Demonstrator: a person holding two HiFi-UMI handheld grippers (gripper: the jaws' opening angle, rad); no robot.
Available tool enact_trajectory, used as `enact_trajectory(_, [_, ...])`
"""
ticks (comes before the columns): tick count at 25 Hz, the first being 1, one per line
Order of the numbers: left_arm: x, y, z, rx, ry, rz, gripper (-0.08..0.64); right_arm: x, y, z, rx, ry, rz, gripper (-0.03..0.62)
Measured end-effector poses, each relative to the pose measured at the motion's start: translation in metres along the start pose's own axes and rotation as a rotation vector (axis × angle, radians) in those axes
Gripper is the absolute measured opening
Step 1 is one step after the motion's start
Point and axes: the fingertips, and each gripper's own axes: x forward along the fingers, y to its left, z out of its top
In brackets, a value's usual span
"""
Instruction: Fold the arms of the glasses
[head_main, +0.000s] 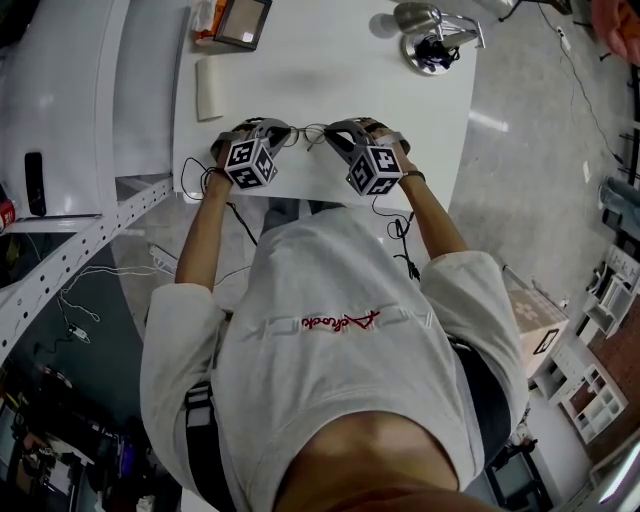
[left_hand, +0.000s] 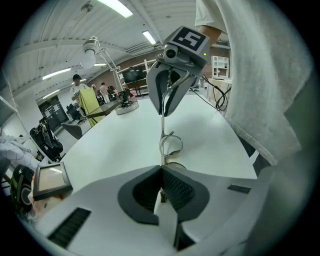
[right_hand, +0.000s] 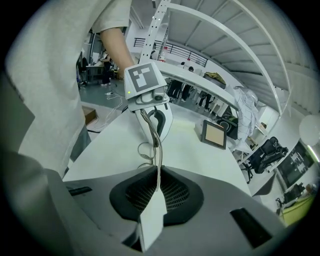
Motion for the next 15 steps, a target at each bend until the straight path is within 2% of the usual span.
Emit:
enact_trajectory(10, [-0.001,0.001,0.002,-0.044,-0.037,0.000,0.031,0.026,0.009,0.010,-0.041,0.080,0.067,0.044])
enact_trajectory(15, [-0.007,0.003,0.004,-0.133,-0.091,0.005,0.029,0.033,0.011,0.007,-0.036,0.114,0.076,0.043])
